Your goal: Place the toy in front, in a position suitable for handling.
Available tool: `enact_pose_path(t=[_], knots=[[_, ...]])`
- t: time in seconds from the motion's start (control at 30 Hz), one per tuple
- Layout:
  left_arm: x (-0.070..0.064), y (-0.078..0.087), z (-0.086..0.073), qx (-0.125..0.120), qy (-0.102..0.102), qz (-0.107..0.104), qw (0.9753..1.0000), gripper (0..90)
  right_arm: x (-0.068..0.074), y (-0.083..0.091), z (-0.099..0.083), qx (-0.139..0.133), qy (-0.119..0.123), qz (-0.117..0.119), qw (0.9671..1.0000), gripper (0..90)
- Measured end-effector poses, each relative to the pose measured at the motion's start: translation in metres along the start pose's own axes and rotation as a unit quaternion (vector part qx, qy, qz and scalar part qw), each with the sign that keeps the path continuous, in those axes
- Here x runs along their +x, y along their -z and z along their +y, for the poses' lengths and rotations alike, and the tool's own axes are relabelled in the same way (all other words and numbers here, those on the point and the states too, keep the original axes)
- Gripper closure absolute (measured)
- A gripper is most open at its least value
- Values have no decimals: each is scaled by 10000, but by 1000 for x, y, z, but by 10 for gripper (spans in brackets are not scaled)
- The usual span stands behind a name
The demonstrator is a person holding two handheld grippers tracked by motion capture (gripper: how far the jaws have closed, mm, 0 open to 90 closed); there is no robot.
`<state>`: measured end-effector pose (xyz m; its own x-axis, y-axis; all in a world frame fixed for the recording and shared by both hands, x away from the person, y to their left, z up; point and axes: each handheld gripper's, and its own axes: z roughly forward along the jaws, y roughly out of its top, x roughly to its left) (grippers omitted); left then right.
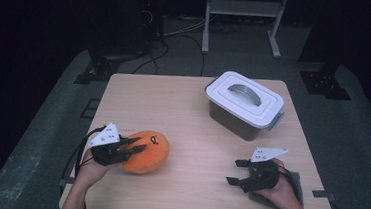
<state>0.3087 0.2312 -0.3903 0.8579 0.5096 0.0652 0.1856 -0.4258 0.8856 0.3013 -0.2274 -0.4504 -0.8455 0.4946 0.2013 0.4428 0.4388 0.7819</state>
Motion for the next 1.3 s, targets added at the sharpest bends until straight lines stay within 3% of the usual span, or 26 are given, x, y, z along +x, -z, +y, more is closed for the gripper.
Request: enact_pose_path(t=[0.17,0.47,0.57,0.83,0.97,1.13,1.2,1.27,1.3], knots=[[-12,-22,17,-133,-111,-352,9992,710,-3,6,-1,-48,-34,-73,10000,221],[-38,-74,44,11,-444,-976,9942,710,-17,33,-4,-141,-135,-318,9993,221],[-45,-87,49,75,-512,-1108,9925,710,-19,45,-10,28,-23,-467,9989,238],[-61,-108,53,160,-604,-1331,9891,708,-21,51,-29,529,93,-541,9971,304],[-66,-115,48,238,-646,-1409,9876,707,-20,53,-37,789,249,-655,9944,329],[-70,-120,41,275,-623,-1469,9868,684,-25,50,-48,1116,280,-679,9910,428],[-71,-119,41,286,-626,-1460,9869,674,-25,49,-50,1129,277,-686,9908,428],[-71,-118,40,281,-604,-1492,9866,623,-24,48,-52,1126,318,-738,9904,431],[-72,-118,40,262,-632,-1486,9865,562,-21,47,-52,1182,490,-807,9885,425]])
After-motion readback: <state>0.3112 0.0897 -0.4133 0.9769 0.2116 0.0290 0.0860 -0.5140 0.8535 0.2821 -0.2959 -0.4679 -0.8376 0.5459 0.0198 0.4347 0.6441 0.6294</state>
